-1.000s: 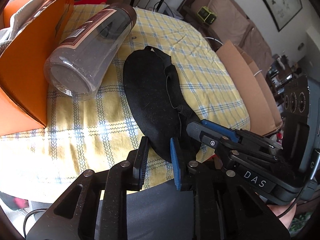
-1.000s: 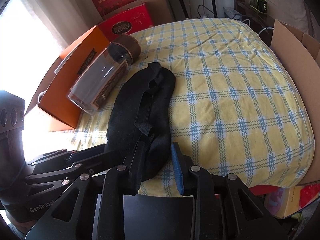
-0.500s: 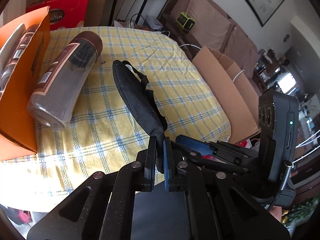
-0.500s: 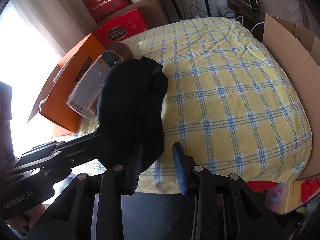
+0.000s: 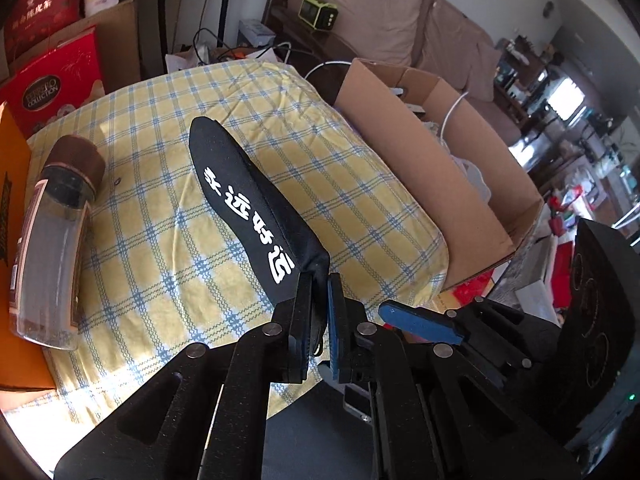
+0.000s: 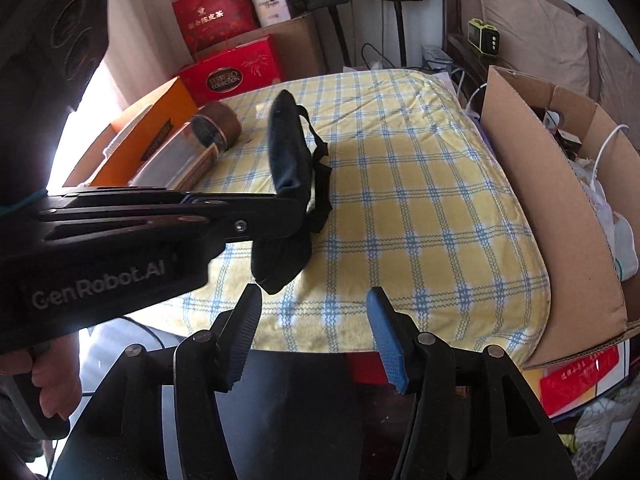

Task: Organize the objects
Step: 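Lift the eye mask with the left tool while the right tool grasps its other end, then carry the eye mask with both tools over the orange box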

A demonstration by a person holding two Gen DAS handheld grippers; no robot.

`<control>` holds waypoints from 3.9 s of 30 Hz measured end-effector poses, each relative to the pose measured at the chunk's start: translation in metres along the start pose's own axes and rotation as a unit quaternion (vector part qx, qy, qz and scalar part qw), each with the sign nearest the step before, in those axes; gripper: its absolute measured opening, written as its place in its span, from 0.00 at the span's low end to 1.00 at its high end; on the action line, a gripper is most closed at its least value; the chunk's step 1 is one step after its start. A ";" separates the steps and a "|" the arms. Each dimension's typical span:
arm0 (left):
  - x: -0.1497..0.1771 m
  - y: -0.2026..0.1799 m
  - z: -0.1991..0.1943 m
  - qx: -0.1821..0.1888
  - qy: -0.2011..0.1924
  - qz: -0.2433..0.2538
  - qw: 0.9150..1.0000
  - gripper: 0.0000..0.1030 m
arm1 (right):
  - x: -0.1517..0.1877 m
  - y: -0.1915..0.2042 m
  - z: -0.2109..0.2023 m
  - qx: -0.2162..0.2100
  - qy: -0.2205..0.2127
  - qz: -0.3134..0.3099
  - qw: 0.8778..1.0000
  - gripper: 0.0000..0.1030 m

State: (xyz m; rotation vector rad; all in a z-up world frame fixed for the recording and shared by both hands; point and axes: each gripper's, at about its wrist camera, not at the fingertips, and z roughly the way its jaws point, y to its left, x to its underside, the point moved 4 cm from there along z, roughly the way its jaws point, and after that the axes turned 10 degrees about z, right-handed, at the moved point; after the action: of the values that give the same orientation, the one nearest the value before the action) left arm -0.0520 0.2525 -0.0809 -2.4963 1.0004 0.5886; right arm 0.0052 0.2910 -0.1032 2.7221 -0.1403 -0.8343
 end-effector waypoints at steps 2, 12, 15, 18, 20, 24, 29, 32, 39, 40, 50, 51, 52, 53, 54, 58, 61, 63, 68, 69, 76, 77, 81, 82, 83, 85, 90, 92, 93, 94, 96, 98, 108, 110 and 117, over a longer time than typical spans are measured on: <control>-0.004 -0.005 0.004 0.003 0.006 0.007 1.000 0.07 | -0.002 0.001 0.001 -0.008 -0.006 0.000 1.000 0.57; -0.004 0.009 0.006 0.059 -0.006 -0.048 0.997 0.19 | -0.015 -0.013 0.020 -0.071 -0.018 0.079 0.994 0.23; 0.002 0.019 0.002 0.079 -0.012 -0.068 0.995 0.34 | -0.016 -0.021 0.023 -0.074 -0.018 0.101 0.992 0.19; 0.013 0.036 -0.001 0.076 -0.015 -0.099 0.992 0.38 | -0.018 -0.025 0.023 -0.065 -0.019 0.109 0.992 0.18; 0.021 0.049 0.002 0.082 -0.013 -0.124 0.989 0.41 | -0.018 -0.029 0.024 -0.069 -0.017 0.117 0.991 0.17; 0.035 0.064 0.013 0.096 0.000 -0.163 0.982 0.42 | -0.018 -0.034 0.025 -0.093 -0.008 0.146 0.985 0.13; 0.035 0.070 0.019 0.130 -0.012 -0.193 0.973 0.43 | -0.019 -0.031 0.016 -0.137 -0.006 0.168 0.976 0.11; 0.031 0.072 0.024 0.159 -0.020 -0.214 0.963 0.47 | -0.017 -0.025 0.004 -0.132 -0.015 0.155 0.979 0.10; 0.027 0.075 0.045 0.223 -0.012 -0.258 0.940 0.47 | -0.008 -0.010 -0.010 -0.142 -0.013 0.130 0.981 0.10; 0.025 0.074 0.045 0.222 -0.016 -0.259 0.940 0.43 | -0.007 -0.008 -0.009 -0.141 -0.011 0.128 0.982 0.10; 0.020 0.072 0.021 0.143 -0.044 -0.209 0.966 0.15 | -0.012 0.005 -0.009 -0.103 -0.017 0.086 0.991 0.10; 0.018 0.072 0.015 0.136 -0.049 -0.202 0.969 0.15 | -0.014 0.007 -0.010 -0.102 -0.017 0.083 0.991 0.10; 0.020 0.073 0.008 0.131 -0.054 -0.197 0.970 0.15 | -0.016 0.010 -0.011 -0.103 -0.019 0.079 0.991 0.10; 0.019 0.074 0.002 0.128 -0.060 -0.194 0.971 0.15 | -0.019 0.013 -0.013 -0.104 -0.021 0.073 0.992 0.10; 0.018 0.076 -0.004 0.126 -0.066 -0.192 0.971 0.15 | -0.022 0.017 -0.015 -0.104 -0.023 0.067 0.992 0.10; 0.014 0.082 -0.026 0.112 -0.084 -0.182 0.973 0.15 | -0.032 0.035 -0.021 -0.104 -0.027 0.043 0.993 0.10; 0.010 0.087 -0.043 0.104 -0.097 -0.177 0.974 0.15 | -0.039 0.048 -0.028 -0.109 -0.032 0.031 0.993 0.10; 0.008 0.093 -0.055 0.098 -0.106 -0.177 0.974 0.15 | -0.045 0.059 -0.031 -0.117 -0.035 0.024 0.992 0.10; 0.007 0.114 -0.087 0.080 -0.129 -0.183 0.971 0.15 | -0.060 0.090 -0.036 -0.133 -0.042 -0.002 0.990 0.10; 0.008 0.119 -0.093 0.076 -0.133 -0.186 0.971 0.15 | -0.062 0.098 -0.037 -0.136 -0.043 -0.008 0.990 0.10; 0.017 0.160 -0.133 0.045 -0.158 -0.204 0.965 0.15 | -0.079 0.146 -0.032 -0.165 -0.043 -0.039 0.985 0.10; 0.019 0.166 -0.138 0.039 -0.159 -0.207 0.965 0.15 | -0.080 0.153 -0.030 -0.169 -0.041 -0.042 0.984 0.10; 0.030 0.193 -0.153 0.017 -0.163 -0.222 0.961 0.15 | -0.084 0.182 -0.018 -0.189 -0.025 -0.054 0.980 0.10; 0.034 0.200 -0.157 0.014 -0.164 -0.227 0.960 0.15 | -0.085 0.190 -0.014 -0.193 -0.021 -0.056 0.979 0.10; 0.037 0.207 -0.160 0.010 -0.165 -0.232 0.958 0.15 | -0.085 0.197 -0.011 -0.198 -0.017 -0.058 0.978 0.10; 0.043 0.220 -0.167 0.002 -0.166 -0.241 0.956 0.15 | -0.086 0.212 -0.003 -0.206 -0.011 -0.064 0.976 0.10; 0.056 0.248 -0.181 -0.027 -0.166 -0.252 0.953 0.15 | -0.091 0.247 0.014 -0.223 0.005 -0.073 0.972 0.10; 0.059 0.262 -0.183 -0.036 -0.159 -0.256 0.953 0.15 | -0.093 0.260 0.024 -0.230 0.014 -0.074 0.970 0.10; 0.062 0.269 -0.183 -0.040 -0.155 -0.262 0.952 0.15 | -0.093 0.267 0.029 -0.231 0.019 -0.075 0.970 0.10; 0.065 0.276 -0.182 -0.043 -0.151 -0.266 0.951 0.15 | -0.093 0.274 0.035 -0.231 0.023 -0.077 0.970 0.10; 0.071 0.288 -0.181 -0.054 -0.144 -0.272 0.950 0.15 | -0.093 0.285 0.048 -0.234 0.034 -0.077 0.969 0.10; 0.078 0.302 -0.182 -0.065 -0.139 -0.279 0.948 0.15 | -0.092 0.296 0.060 -0.236 0.044 -0.080 0.968 0.10; 0.101 0.360 -0.173 -0.104 -0.103 -0.307 0.941 0.15 | -0.082 0.350 0.119 -0.235 0.104 -0.097 0.961 0.10; 0.102 0.367 -0.168 -0.112 -0.091 -0.305 0.941 0.15 | -0.080 0.358 0.129 -0.228 0.115 -0.099 0.962 0.12; 0.109 0.388 -0.151 -0.151 -0.053 -0.299 0.941 0.14 | -0.074 0.363 0.147 -0.217 0.155 -0.100 0.959 0.25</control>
State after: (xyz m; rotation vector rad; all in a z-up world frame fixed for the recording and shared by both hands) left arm -0.2226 -0.1427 -0.0855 -2.7959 0.0790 0.7012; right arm -0.1414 -0.0782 -0.0697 2.4265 0.3501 -0.4094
